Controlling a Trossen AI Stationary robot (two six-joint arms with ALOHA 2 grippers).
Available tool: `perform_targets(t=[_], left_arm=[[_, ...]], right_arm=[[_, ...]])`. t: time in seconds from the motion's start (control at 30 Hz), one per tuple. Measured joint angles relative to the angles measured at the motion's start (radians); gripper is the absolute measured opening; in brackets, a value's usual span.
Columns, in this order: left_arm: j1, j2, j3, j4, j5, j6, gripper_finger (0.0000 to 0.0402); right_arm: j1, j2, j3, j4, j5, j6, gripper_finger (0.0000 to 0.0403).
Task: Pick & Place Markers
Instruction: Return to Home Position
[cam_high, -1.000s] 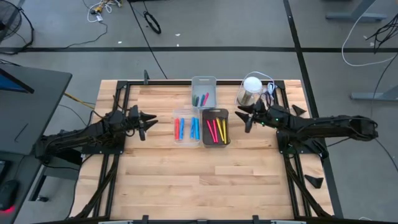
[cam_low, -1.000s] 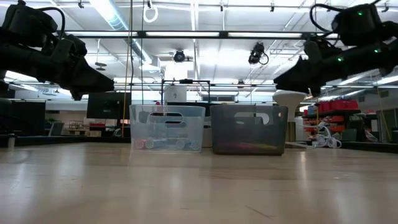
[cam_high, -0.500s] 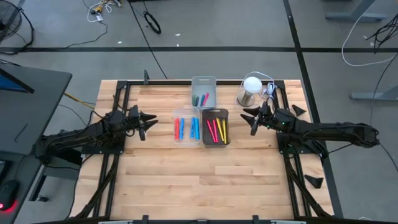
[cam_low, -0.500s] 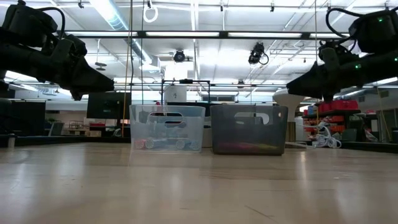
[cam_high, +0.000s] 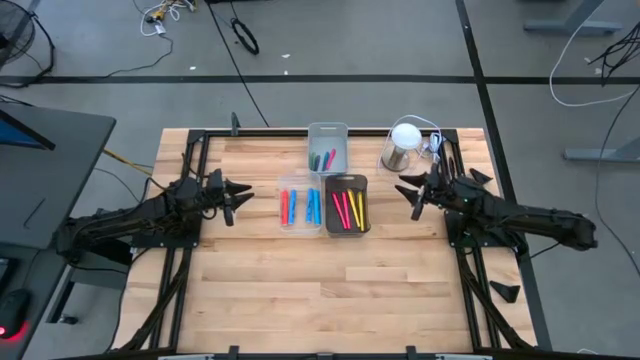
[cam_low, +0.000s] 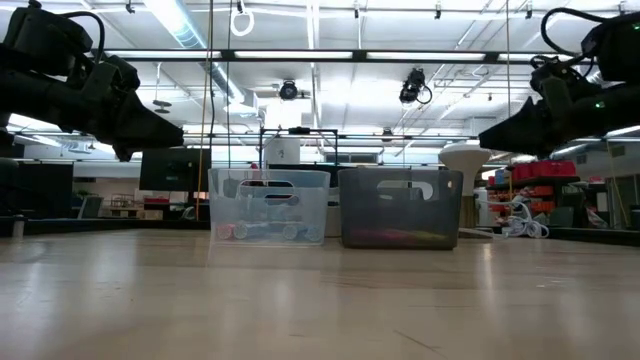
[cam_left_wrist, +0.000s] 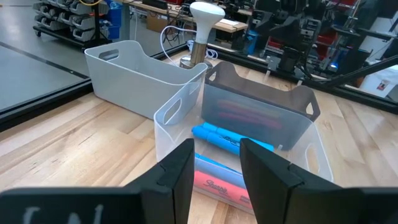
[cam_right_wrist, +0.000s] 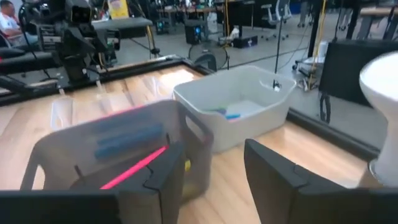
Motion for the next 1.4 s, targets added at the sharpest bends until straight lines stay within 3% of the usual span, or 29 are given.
perform_targets(t=[0.33, 1.4], left_arm=[[0.000, 0.000, 0.000, 0.000, 0.000, 0.000, 0.0135], [0.000, 0.000, 0.000, 0.000, 0.000, 0.000, 0.0135]], right_arm=[[-0.010, -0.231, 0.001, -0.029, -0.009, -0.006, 0.0165], [-0.010, -0.221, 0.002, 0.003, -0.010, -0.009, 0.0165]])
